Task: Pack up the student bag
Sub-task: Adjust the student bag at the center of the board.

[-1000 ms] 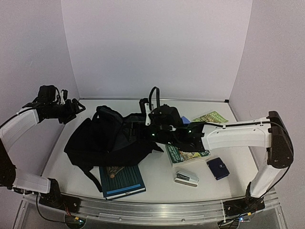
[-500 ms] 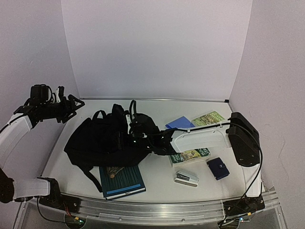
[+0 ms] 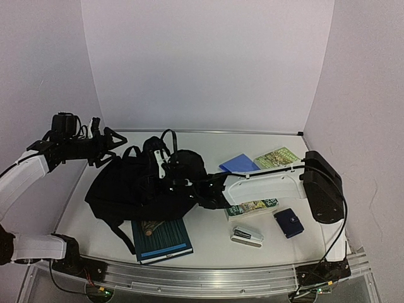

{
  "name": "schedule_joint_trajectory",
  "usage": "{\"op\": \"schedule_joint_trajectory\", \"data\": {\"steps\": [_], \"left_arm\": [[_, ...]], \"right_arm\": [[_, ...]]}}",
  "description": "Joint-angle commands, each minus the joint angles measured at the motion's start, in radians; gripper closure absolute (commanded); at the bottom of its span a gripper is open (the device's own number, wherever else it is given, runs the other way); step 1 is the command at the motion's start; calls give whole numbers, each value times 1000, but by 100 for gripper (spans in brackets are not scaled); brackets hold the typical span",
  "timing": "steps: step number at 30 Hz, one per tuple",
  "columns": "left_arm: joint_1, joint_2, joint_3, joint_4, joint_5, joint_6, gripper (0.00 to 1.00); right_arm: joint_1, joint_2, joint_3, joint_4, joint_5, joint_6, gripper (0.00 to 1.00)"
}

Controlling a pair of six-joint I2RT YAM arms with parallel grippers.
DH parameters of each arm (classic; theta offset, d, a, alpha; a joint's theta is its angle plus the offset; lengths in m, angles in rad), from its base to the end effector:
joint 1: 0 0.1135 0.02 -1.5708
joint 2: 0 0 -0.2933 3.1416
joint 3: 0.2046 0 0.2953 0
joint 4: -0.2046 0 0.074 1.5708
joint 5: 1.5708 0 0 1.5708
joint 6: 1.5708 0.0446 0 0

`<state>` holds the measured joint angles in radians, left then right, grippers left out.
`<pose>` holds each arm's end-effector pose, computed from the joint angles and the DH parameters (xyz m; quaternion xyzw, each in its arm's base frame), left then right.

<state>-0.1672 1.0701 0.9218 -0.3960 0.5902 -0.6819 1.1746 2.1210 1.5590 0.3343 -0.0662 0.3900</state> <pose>0.2612 -0.0693 0.3299 -0.0740 0.8424 -0.4244 0.3237 0.2155 0.5228 0.2335 -0.3182 0.7151 0.4567 0.4228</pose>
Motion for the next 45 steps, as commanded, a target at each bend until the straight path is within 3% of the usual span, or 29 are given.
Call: {"op": "schedule_joint_trajectory", "data": {"steps": [1,21,24,27,30,37,45], "left_arm": [[-69,63,38,56,-16,-33,11],[-127,244,109,69,53,29,9],[-134,267,132,63,41,46,27],[-135,284,149,46,20,68,69],[-135,260,158,-14,-92,96,98],[-134,150,64,12,-229,58,100],[-132,147,18,31,-245,30,100]], "right_arm": [[33,21,45,90,-36,-46,44],[37,54,60,111,-70,-33,43],[37,44,55,110,-71,-31,43],[37,15,37,102,-52,-21,43],[37,-53,-7,65,27,-6,37],[8,-219,-97,-224,408,109,13],[-157,-295,-194,-412,433,274,5]]}}
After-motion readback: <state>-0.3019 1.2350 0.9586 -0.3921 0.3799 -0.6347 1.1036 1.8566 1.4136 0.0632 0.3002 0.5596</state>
